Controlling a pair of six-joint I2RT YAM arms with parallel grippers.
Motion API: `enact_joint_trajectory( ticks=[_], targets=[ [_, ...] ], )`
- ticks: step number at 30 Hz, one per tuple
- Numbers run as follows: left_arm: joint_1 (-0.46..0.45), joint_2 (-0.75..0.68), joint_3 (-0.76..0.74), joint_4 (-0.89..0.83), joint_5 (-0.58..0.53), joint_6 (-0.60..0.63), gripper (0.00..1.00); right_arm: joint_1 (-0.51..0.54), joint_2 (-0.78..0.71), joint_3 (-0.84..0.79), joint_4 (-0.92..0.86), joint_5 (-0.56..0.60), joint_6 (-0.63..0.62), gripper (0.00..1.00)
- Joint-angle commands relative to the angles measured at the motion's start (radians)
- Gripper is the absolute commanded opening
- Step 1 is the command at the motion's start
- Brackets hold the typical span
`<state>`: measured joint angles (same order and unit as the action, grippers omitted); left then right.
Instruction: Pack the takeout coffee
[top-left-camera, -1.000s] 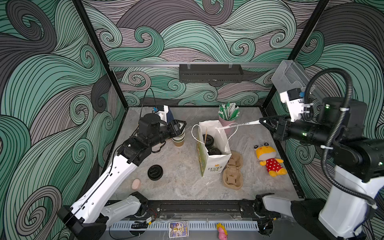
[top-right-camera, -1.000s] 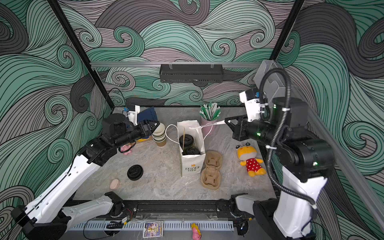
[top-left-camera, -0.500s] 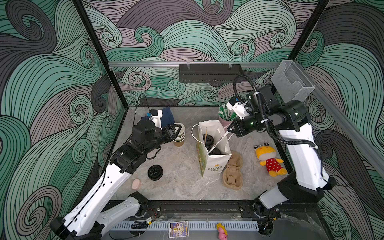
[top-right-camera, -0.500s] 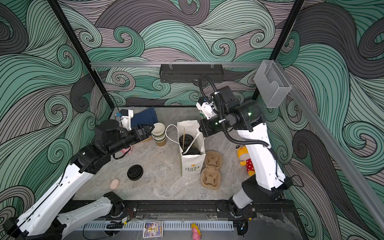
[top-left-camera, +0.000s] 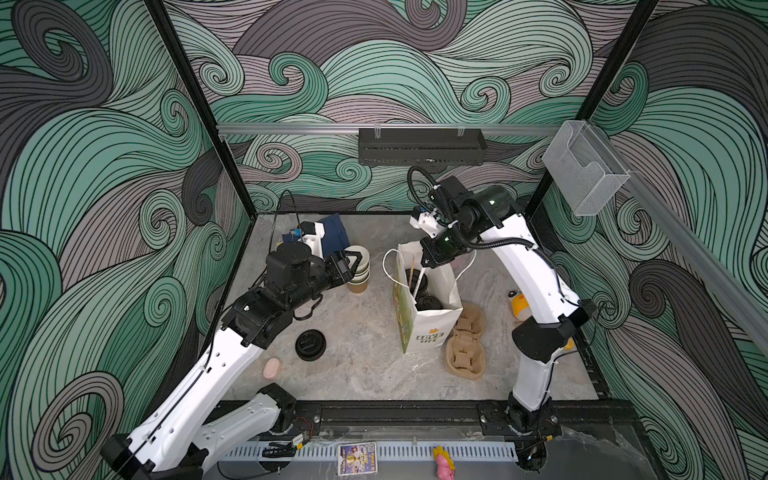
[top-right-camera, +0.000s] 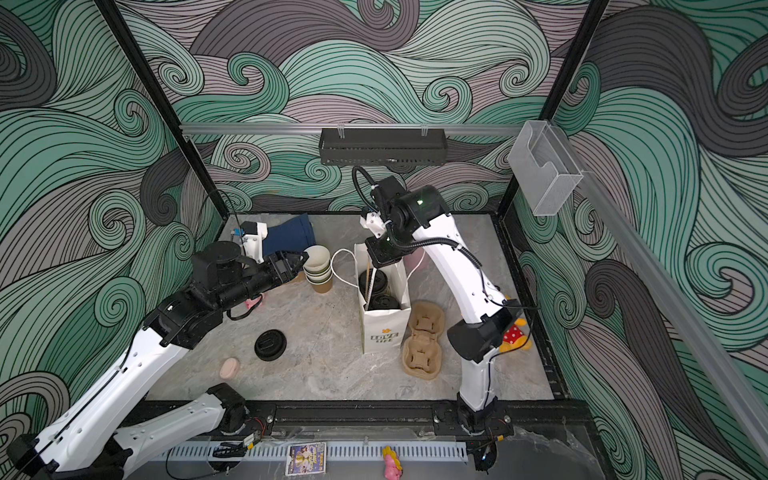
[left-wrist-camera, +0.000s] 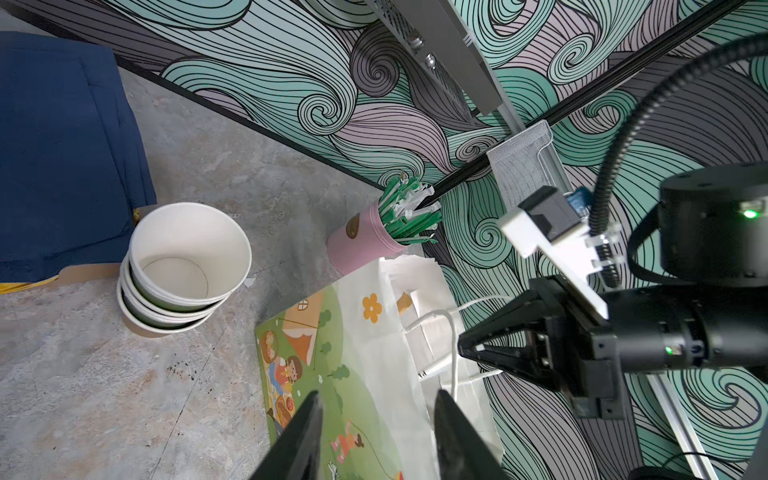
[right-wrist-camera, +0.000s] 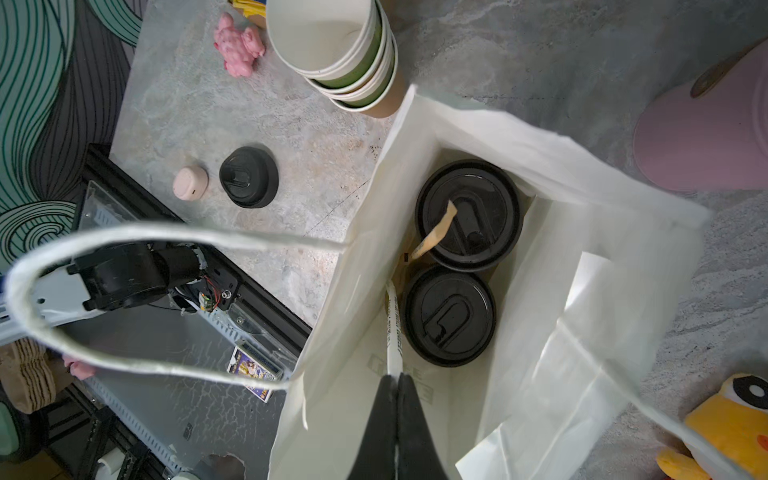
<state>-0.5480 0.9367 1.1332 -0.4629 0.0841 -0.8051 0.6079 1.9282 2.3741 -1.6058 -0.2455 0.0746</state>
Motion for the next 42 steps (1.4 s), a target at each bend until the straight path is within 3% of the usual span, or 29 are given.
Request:
enact_joint_trajectory(
  ticks=[1,5,12,22,25,31,36,42],
  targets=[
    [0.006,-0.026,-0.001,-0.022,-0.024,-0.006,0.46,0.006,0.024,0.053,-0.058,0.007,-0.006,0.01],
    [0.006,-0.03,-0.003,-0.025,-0.032,-0.008,0.46,0.008,0.085,0.099,-0.055,-0.002,-0.001,0.05],
    [0.006,-0.045,-0.007,-0.032,-0.05,-0.01,0.46,0.016,0.116,0.143,-0.047,-0.024,0.022,0.3],
    [0.006,-0.055,-0.006,-0.048,-0.082,-0.017,0.46,0.013,-0.077,0.198,-0.047,0.146,0.097,0.34],
    [0.006,-0.057,-0.001,-0.1,-0.155,-0.046,0.46,0.013,-0.213,0.084,-0.001,0.232,0.113,0.34],
    [0.018,-0.049,0.022,-0.28,-0.314,-0.129,0.46,0.012,-0.653,-0.519,0.387,0.344,0.255,0.34],
    [0.06,-0.002,0.04,-0.317,-0.265,-0.123,0.46,0.009,-0.893,-0.811,0.577,0.473,0.419,0.35],
    [0.142,0.098,0.102,-0.342,-0.153,-0.041,0.48,0.007,-0.943,-0.904,0.586,0.517,0.484,0.35]
  ],
)
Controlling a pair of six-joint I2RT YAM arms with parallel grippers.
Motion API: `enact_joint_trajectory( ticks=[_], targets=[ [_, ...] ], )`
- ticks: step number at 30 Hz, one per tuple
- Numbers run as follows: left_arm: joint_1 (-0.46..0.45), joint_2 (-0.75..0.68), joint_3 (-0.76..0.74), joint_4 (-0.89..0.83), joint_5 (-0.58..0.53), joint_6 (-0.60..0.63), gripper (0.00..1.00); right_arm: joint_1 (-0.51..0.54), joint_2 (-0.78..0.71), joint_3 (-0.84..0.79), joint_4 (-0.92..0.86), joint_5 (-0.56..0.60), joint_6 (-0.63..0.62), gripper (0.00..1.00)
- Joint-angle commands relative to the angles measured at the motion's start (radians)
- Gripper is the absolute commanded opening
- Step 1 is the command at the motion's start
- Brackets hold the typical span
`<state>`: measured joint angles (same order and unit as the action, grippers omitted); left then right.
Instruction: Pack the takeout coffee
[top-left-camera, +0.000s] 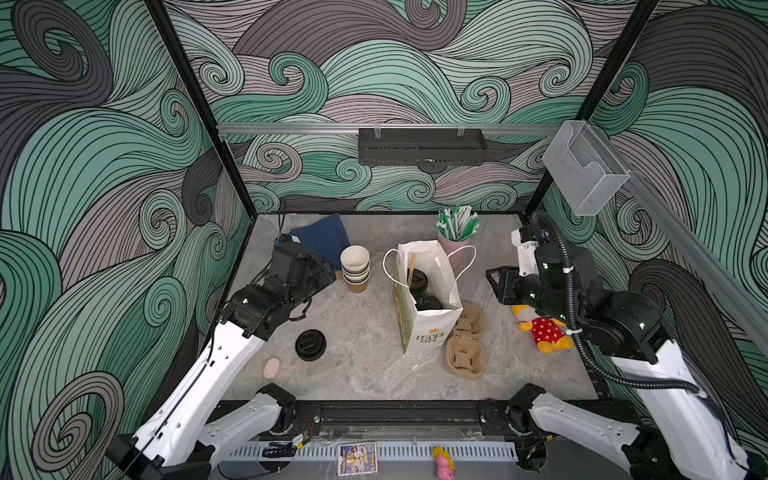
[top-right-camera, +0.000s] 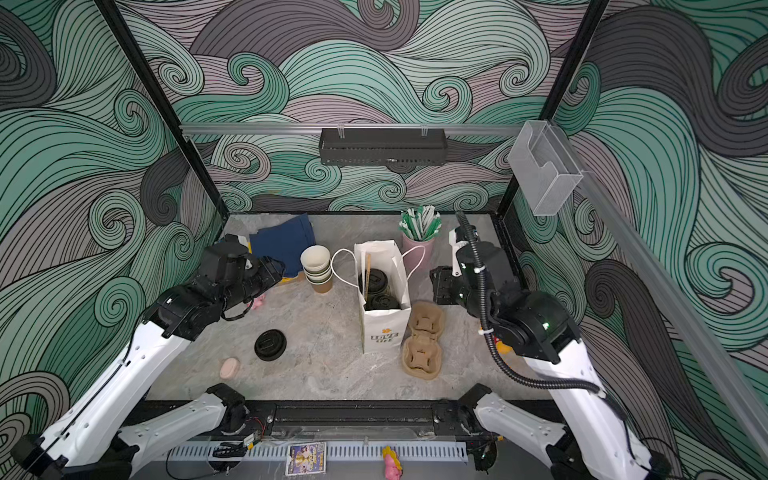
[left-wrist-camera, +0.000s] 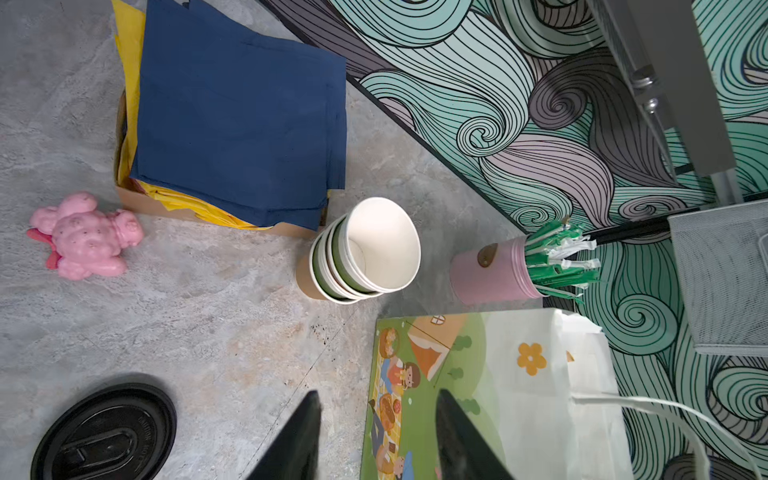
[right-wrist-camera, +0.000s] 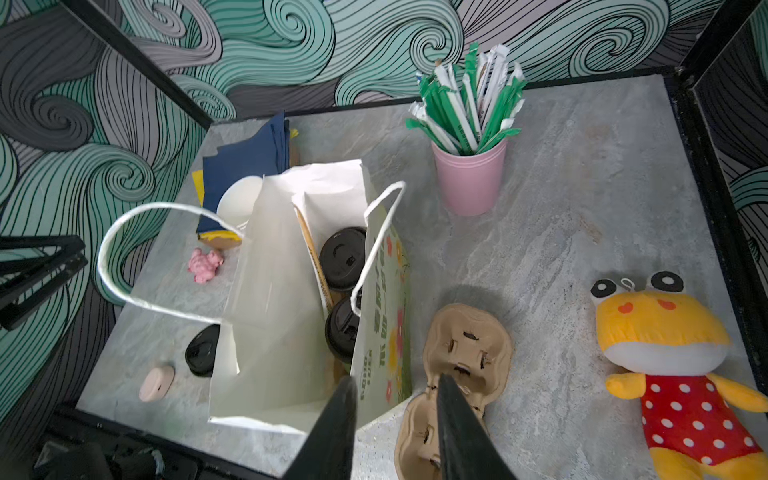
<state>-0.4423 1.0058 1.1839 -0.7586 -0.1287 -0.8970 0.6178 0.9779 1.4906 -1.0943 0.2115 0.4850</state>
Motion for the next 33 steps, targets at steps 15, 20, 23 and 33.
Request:
enact_joint_trajectory(
  ticks=[15,20,23,33],
  targets=[
    [0.479,0.321,0.011,0.028,0.284,0.238,0.47,-0.019,0.134,0.075,0.082,0.056,-0.032,0.36],
    [0.59,0.448,-0.013,0.13,0.376,0.253,0.45,-0.03,0.174,0.098,0.081,0.032,-0.046,0.37],
    [0.647,0.557,0.028,0.126,0.468,0.289,0.42,-0.039,0.199,0.112,0.081,0.006,-0.051,0.37],
    [0.699,0.723,0.06,0.221,0.477,0.293,0.38,-0.068,0.255,0.161,0.076,-0.058,-0.074,0.37]
  ],
)
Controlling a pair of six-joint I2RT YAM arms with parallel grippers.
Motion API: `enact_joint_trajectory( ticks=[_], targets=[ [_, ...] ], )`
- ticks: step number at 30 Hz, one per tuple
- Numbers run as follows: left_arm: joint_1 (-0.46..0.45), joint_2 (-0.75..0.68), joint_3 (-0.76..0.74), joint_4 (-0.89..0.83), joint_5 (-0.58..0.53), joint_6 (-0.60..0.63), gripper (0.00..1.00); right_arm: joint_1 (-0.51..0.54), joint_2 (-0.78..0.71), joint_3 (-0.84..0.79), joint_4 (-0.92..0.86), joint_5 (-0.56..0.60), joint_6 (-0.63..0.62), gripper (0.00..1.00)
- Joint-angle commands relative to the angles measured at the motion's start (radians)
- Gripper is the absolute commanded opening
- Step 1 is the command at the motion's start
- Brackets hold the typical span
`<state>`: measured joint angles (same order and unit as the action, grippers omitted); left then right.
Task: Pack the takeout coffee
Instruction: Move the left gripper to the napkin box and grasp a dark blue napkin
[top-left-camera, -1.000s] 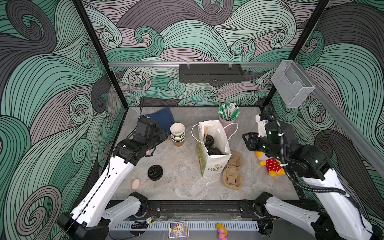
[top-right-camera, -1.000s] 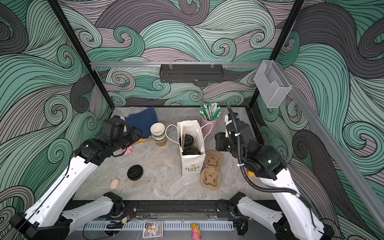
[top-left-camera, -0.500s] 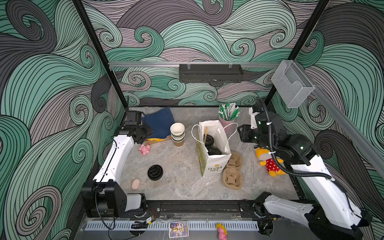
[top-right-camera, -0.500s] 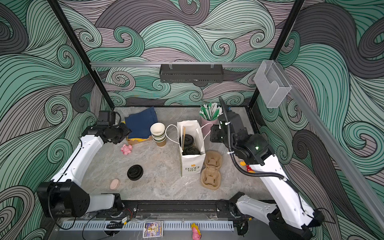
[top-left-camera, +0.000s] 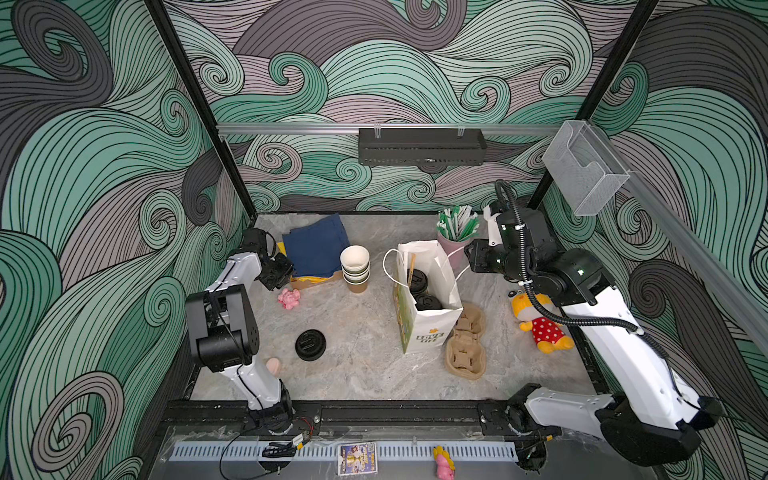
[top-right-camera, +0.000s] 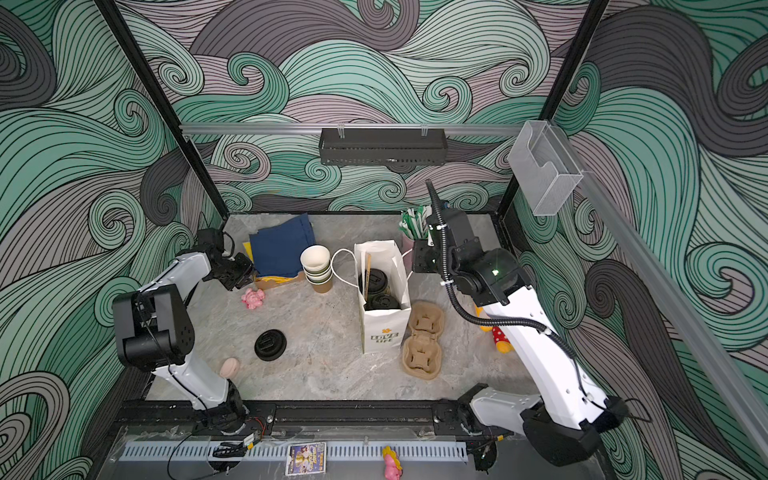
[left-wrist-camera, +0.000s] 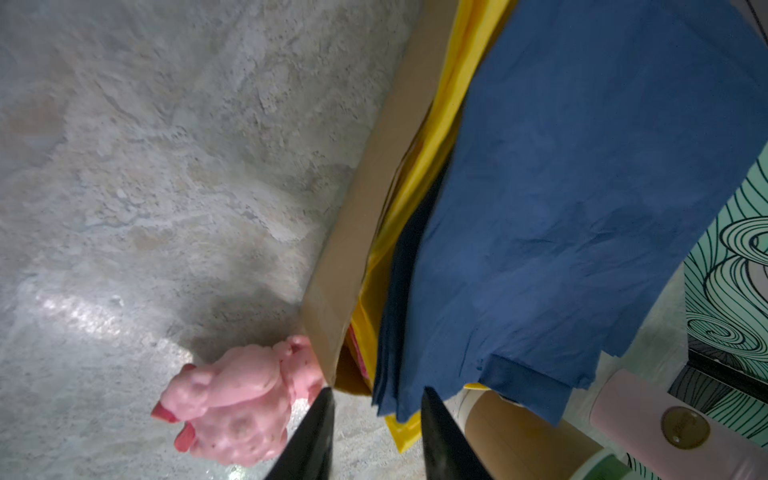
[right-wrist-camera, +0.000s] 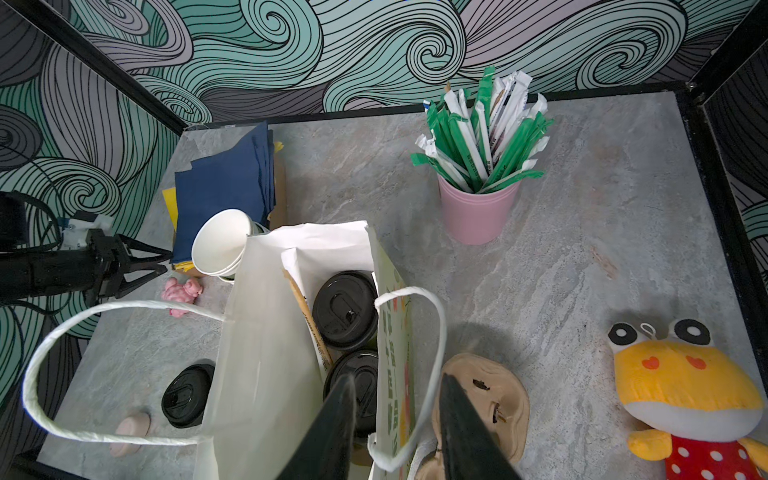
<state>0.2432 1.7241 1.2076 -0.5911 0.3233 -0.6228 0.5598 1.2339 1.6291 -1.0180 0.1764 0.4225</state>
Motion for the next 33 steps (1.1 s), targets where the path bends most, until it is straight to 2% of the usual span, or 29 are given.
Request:
enact_joint_trajectory(
  ticks=[1,10,24,33],
  targets=[
    [0.017,0.01,0.036,0.067,0.029,0.018,0.39,-0.012,0.001,0.023,-0.001,-0.026,-0.012,0.37],
    [0.034,0.075,0.066,0.113,0.052,0.031,0.37,-0.029,0.002,0.009,-0.006,-0.051,-0.019,0.37],
    [0.035,0.12,0.106,0.153,0.125,0.038,0.24,-0.042,-0.016,-0.017,-0.005,-0.07,0.003,0.37],
    [0.034,0.154,0.12,0.132,0.126,0.039,0.24,-0.043,-0.024,-0.018,-0.013,-0.075,0.016,0.37]
  ],
)
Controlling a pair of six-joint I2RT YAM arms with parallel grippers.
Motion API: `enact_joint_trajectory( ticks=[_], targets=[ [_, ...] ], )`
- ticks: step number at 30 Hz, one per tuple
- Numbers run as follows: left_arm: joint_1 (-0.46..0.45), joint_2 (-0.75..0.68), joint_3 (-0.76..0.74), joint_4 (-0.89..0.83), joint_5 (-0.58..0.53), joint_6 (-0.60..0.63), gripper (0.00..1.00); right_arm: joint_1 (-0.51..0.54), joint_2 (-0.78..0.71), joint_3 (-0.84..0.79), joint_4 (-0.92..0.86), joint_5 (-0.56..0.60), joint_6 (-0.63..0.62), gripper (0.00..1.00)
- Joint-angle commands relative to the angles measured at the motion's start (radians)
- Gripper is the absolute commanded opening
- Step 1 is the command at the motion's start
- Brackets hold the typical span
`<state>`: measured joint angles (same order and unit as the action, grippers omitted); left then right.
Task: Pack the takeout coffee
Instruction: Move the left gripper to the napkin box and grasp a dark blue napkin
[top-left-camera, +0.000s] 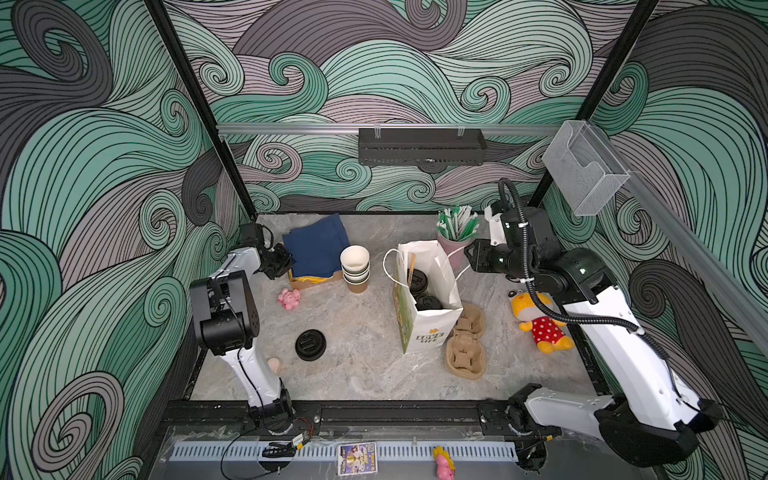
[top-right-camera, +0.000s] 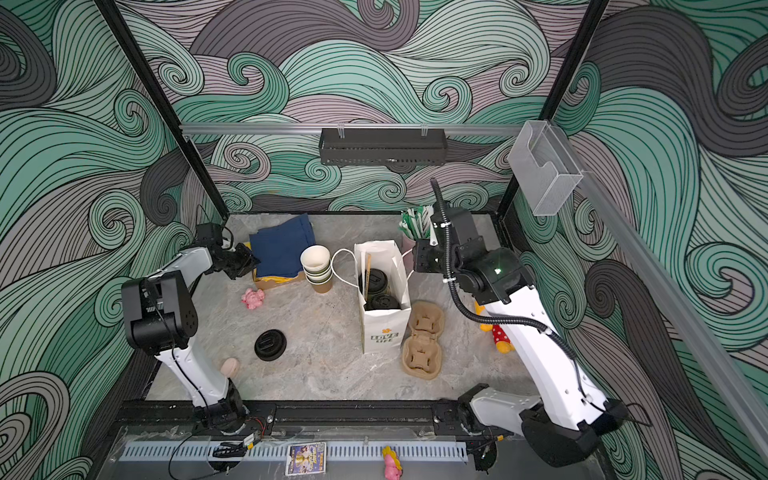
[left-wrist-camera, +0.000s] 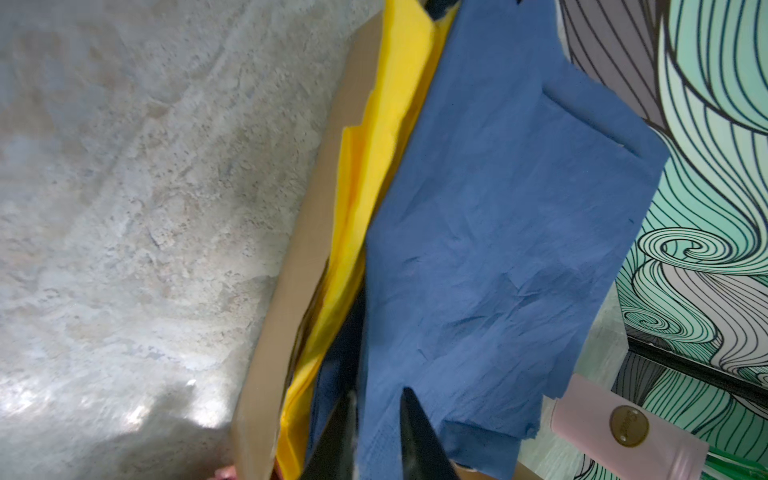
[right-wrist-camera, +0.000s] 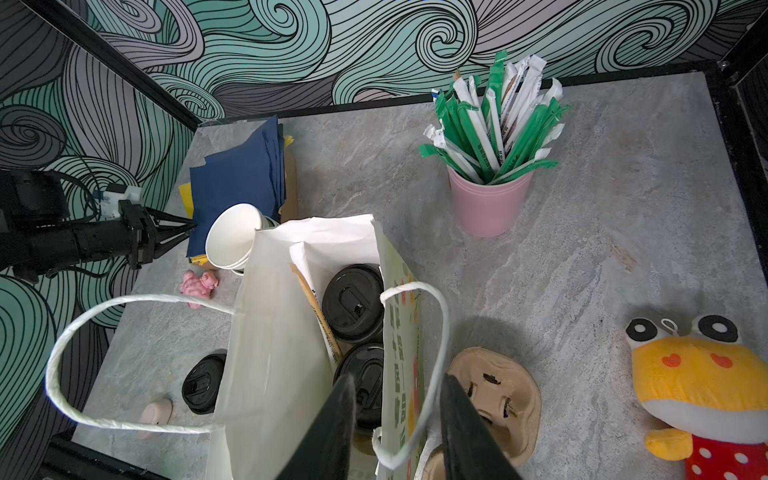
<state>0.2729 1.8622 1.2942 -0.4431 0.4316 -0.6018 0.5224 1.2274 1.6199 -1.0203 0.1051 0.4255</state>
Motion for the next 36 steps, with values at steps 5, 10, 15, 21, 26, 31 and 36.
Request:
enact_joint_trajectory(
  ticks=[5,10,15,21,26,31,36],
  targets=[
    [0.004,0.019,0.026,-0.017,0.019,0.017,0.24,-0.004,-0.023,-0.014,-0.012,-0.005,0.022,0.37],
    [0.004,0.024,0.027,-0.017,0.027,0.016,0.22,-0.004,-0.024,-0.014,-0.013,-0.014,0.028,0.37],
    [0.004,0.041,0.03,-0.011,0.036,0.007,0.2,-0.005,-0.026,-0.001,-0.02,-0.007,0.028,0.37],
    [0.005,0.054,0.03,0.002,0.052,-0.002,0.18,-0.005,-0.039,0.006,-0.02,0.015,0.03,0.37],
    [0.006,0.057,0.042,0.017,0.09,-0.023,0.05,-0.005,-0.056,0.018,-0.021,0.035,0.029,0.37],
    [0.008,0.028,0.059,0.019,0.111,-0.03,0.0,-0.005,-0.076,0.017,-0.028,0.053,0.032,0.37],
    [0.009,-0.044,0.102,0.008,0.123,-0.045,0.0,-0.005,-0.095,0.022,-0.031,0.078,0.017,0.37]
  ],
)
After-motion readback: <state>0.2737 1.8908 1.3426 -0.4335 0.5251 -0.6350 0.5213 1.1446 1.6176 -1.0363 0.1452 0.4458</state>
